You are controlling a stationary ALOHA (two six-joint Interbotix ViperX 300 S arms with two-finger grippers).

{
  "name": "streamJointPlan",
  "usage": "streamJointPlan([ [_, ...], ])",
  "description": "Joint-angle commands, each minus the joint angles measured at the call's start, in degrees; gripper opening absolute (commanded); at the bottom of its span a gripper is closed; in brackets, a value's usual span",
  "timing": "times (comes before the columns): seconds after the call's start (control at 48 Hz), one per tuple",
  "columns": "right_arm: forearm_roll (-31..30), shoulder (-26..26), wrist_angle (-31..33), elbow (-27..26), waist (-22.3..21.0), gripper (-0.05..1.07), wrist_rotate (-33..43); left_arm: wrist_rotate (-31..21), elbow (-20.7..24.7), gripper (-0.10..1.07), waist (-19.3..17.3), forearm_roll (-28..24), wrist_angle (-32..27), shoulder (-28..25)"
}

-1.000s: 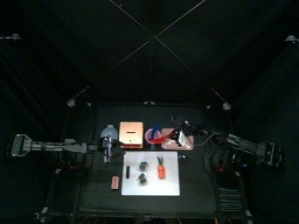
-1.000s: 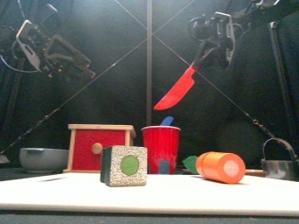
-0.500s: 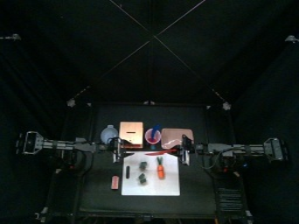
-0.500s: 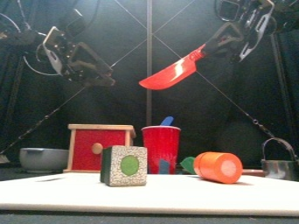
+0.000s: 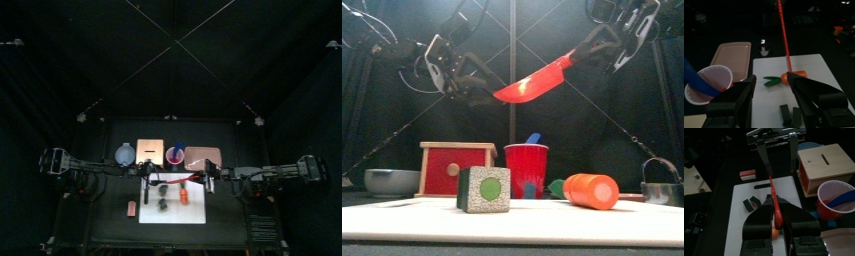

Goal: Cut carrot

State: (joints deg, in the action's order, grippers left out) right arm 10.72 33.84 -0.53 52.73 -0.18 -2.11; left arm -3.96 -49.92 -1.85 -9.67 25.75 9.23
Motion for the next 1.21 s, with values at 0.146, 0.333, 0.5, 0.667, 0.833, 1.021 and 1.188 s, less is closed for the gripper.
streamJointPlan([
  [0.146,0.44,-0.97,-0.18,0.62,-0.35,0.44,0.26,-0.18,2.29,0.89,0.88,0.53,0.97,0.53],
  [0.333,0.09,-2.46,-0.26,0.18,-0.53,0.44,0.18,-0.70,2.37,0.89,2.37,0.79,1.14,-0.62],
  [0.5,-0.70,-2.46,-0.62,-0.62,-0.88,0.44,0.00,-0.70,2.99,0.89,3.43,2.29,1.14,-3.43],
  [0.667,-1.49,-2.46,-0.62,-1.32,-1.23,0.44,0.09,-0.26,3.87,0.88,3.43,3.43,1.14,-5.36],
  [0.833,-1.41,-2.46,-0.62,-1.67,-1.23,0.44,0.18,-0.09,4.13,0.87,3.25,3.34,1.14,-6.33],
  [1.021,-0.97,-2.46,-0.70,-1.67,-1.14,0.44,0.18,-0.18,4.22,0.87,2.99,3.34,0.97,-6.50],
  [1.188,-0.88,-2.46,-0.97,-1.58,-1.14,0.44,0.18,-0.18,4.22,0.86,2.99,3.43,0.26,-6.68],
])
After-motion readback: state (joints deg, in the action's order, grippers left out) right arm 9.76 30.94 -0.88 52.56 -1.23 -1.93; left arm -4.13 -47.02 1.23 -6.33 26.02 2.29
